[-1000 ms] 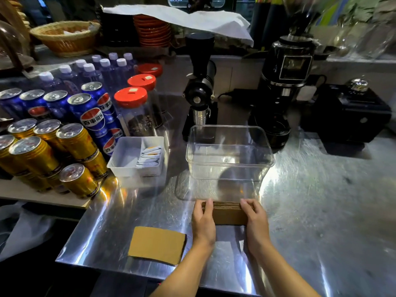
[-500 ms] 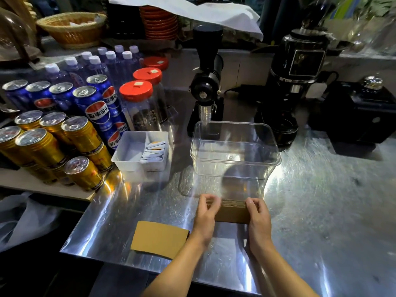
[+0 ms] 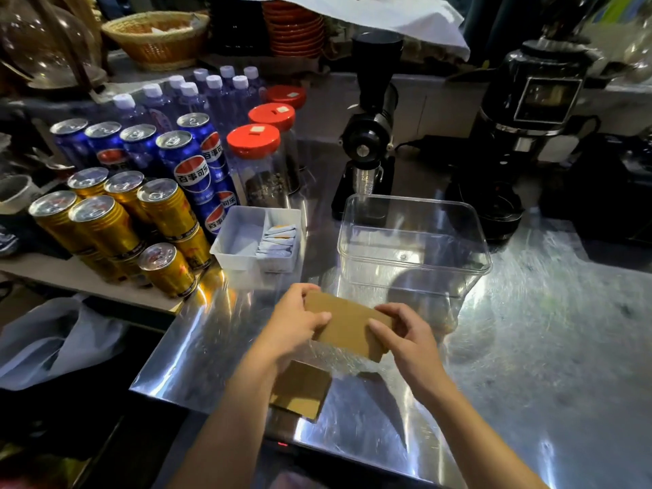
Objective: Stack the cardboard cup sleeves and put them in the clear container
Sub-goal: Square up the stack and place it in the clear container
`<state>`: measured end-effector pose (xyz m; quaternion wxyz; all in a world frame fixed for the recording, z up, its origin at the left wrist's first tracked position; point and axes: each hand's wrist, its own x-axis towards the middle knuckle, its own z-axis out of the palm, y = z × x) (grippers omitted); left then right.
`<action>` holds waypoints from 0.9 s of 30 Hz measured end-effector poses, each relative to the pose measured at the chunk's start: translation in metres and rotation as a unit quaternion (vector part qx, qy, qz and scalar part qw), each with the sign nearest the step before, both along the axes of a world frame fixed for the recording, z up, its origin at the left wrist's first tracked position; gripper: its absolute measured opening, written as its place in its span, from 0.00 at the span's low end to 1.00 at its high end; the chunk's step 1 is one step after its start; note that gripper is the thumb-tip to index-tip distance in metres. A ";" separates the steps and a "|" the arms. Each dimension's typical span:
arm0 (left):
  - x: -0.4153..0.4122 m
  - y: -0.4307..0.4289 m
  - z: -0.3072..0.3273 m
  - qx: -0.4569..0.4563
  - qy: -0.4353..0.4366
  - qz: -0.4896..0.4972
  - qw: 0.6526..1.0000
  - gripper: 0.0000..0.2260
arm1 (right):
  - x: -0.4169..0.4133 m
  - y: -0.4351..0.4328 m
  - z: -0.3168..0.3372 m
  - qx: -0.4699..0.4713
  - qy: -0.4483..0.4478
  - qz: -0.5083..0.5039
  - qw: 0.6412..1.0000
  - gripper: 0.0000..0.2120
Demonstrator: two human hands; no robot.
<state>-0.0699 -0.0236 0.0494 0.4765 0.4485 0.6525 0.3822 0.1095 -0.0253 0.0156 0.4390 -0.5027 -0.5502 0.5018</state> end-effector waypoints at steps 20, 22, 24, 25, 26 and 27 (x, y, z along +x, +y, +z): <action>-0.084 -0.053 -0.041 -0.198 0.112 0.020 0.974 0.31 | -0.069 -0.035 -0.011 -0.153 -0.217 0.077 0.961 0.21; -0.083 -0.055 -0.042 -0.217 0.059 0.030 0.974 0.29 | -0.066 -0.036 -0.010 -0.186 -0.208 0.086 0.957 0.32; -0.083 -0.055 -0.042 -0.226 0.042 0.038 0.973 0.27 | -0.066 -0.035 -0.008 -0.203 -0.203 0.102 0.952 0.38; -0.083 -0.055 -0.042 -0.230 0.046 0.034 0.971 0.27 | -0.067 -0.035 -0.008 -0.210 -0.197 0.109 0.951 0.38; -0.082 -0.055 -0.041 -0.232 0.047 0.029 0.971 0.28 | -0.067 -0.035 -0.007 -0.220 -0.185 0.112 0.951 0.39; -0.082 -0.055 -0.041 -0.231 0.037 0.025 0.972 0.26 | -0.065 -0.034 -0.006 -0.236 -0.158 0.108 0.953 0.38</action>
